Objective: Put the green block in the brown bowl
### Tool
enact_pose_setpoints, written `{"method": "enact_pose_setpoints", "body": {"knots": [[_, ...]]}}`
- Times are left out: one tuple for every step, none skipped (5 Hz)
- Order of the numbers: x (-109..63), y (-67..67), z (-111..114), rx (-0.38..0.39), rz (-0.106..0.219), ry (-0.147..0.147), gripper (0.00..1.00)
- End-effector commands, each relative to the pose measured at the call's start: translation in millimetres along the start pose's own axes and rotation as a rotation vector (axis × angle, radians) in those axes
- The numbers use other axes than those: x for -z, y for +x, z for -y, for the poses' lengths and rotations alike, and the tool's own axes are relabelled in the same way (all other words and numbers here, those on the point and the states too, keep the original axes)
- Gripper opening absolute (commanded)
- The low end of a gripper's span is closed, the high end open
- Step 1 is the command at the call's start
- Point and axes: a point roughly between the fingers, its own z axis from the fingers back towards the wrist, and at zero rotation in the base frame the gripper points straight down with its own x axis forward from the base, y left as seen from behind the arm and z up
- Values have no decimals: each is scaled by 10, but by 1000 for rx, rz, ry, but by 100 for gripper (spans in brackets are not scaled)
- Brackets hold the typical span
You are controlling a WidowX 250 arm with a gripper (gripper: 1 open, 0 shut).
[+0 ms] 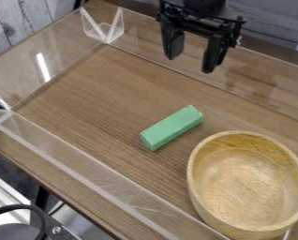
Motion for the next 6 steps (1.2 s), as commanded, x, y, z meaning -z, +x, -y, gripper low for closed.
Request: {"method": "enact_pose_setpoints", "body": {"knots": [[88, -59, -18, 35, -23, 5, 100], [200, -222, -80, 140, -43, 15, 100], [340, -342, -141, 194, -47, 17, 100], [486, -433, -242, 232, -51, 17, 100], [643, -471, -337, 273, -45, 12, 100], [775, -449, -395, 288, -38, 0, 100]]}}
